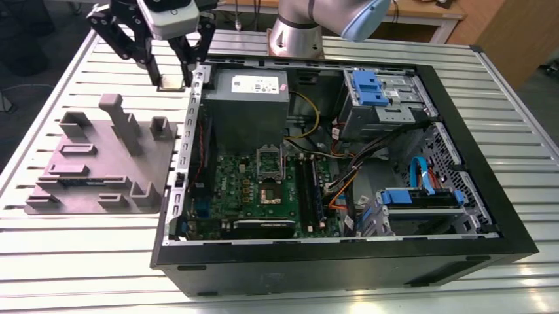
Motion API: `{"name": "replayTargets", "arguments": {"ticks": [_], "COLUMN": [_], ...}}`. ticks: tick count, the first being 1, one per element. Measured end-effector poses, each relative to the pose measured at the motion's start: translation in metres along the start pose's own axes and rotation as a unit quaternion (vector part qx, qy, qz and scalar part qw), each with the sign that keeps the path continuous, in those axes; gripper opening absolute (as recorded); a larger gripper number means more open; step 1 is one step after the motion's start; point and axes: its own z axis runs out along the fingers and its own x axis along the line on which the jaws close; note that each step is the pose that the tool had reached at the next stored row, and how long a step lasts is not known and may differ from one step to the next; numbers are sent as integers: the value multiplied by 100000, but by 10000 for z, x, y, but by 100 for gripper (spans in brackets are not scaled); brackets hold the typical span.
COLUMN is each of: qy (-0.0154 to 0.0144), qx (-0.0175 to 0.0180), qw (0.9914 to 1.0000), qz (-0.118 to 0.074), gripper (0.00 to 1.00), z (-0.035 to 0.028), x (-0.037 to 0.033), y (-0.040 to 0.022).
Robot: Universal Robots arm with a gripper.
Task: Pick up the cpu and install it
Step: 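Pick up the cpu and move it towards the insertion slot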
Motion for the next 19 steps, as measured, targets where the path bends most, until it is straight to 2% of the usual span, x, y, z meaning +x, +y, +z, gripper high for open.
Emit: {"name": "replayTargets", "arguments": {"ticks": [19], "qy": [0], "qx": [1], "qw": [100000], "qz": [-1], "gripper": [47], "z": [1], "x": [-67], "y": [0]}}
